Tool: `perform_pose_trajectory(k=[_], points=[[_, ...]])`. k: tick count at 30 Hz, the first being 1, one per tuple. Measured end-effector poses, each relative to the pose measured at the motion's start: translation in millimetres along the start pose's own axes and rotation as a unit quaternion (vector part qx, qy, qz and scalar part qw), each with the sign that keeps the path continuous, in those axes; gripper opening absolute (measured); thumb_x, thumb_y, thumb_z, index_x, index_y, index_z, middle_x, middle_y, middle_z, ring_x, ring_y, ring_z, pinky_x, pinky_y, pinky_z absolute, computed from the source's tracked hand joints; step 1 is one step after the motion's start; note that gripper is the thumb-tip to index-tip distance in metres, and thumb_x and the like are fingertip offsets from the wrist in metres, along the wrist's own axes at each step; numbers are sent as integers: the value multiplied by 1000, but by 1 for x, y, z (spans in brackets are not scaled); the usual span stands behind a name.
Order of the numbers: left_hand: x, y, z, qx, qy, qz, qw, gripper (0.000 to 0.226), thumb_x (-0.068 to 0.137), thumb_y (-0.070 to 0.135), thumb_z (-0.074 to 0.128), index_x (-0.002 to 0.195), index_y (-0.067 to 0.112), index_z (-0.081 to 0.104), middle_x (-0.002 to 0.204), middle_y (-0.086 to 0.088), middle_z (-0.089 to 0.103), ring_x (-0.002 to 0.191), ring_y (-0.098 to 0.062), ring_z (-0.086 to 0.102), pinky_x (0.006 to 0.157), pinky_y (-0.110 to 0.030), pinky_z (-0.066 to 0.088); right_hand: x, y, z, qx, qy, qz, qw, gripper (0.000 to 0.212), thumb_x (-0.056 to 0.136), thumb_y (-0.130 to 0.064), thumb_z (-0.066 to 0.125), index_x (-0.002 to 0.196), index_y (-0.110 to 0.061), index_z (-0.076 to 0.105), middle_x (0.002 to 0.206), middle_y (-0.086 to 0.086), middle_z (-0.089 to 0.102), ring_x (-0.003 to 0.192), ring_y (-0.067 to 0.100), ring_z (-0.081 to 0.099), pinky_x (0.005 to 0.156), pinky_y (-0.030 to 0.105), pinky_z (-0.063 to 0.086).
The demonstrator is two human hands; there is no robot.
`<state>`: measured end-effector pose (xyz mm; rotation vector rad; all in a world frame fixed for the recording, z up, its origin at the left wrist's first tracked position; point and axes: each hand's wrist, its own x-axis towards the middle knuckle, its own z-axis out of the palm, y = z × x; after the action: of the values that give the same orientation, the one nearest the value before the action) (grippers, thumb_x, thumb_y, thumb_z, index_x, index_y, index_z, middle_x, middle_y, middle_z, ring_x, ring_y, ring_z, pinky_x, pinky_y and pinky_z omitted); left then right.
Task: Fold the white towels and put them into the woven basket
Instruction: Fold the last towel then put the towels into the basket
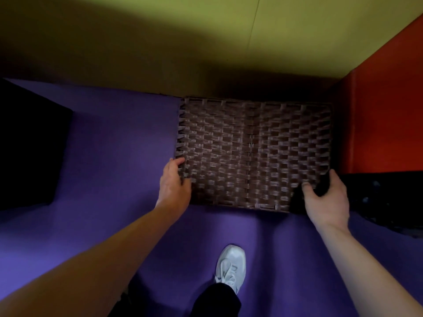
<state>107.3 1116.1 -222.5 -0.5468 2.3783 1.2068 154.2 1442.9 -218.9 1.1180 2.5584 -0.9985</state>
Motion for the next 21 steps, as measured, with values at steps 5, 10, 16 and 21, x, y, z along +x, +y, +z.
perform_pose_trajectory(k=[5, 10, 16, 21], points=[[4, 0, -7, -15, 12, 33, 999, 51, 99, 3, 47, 145, 24, 40, 154, 4, 33, 138, -12, 38, 119, -39, 34, 1, -2, 4, 17, 19, -8, 1000, 76, 90, -39, 66, 156, -23, 30, 157, 3, 36, 143, 25, 37, 118, 41, 32], [4, 5, -8, 13, -1, 82, 997, 47, 100, 2, 46, 143, 20, 41, 155, 1, 31, 141, -13, 35, 119, -32, 30, 8, 3, 1, 94, 16, 31, 995, 89, 77, -51, 71, 153, -23, 35, 154, -2, 39, 139, 21, 43, 117, 37, 35], [0, 2, 1, 17, -8, 47, 999, 50, 100, 0, 44, 147, 17, 37, 156, 1, 25, 131, -3, 32, 110, -19, 26, 13, 12, -3, 76, -3, 18, 997, 83, 88, -36, 72, 157, -18, 29, 158, -1, 28, 142, 20, 36, 111, 25, 27], [-1, -3, 0, 26, -31, 52, 998, 55, 99, -1, 44, 150, 19, 35, 161, 1, 17, 141, -2, 22, 112, -18, 17, 10, 8, -1, 87, 6, 18, 996, 83, 89, -36, 72, 157, -18, 28, 158, -2, 28, 142, 19, 36, 113, 26, 27]])
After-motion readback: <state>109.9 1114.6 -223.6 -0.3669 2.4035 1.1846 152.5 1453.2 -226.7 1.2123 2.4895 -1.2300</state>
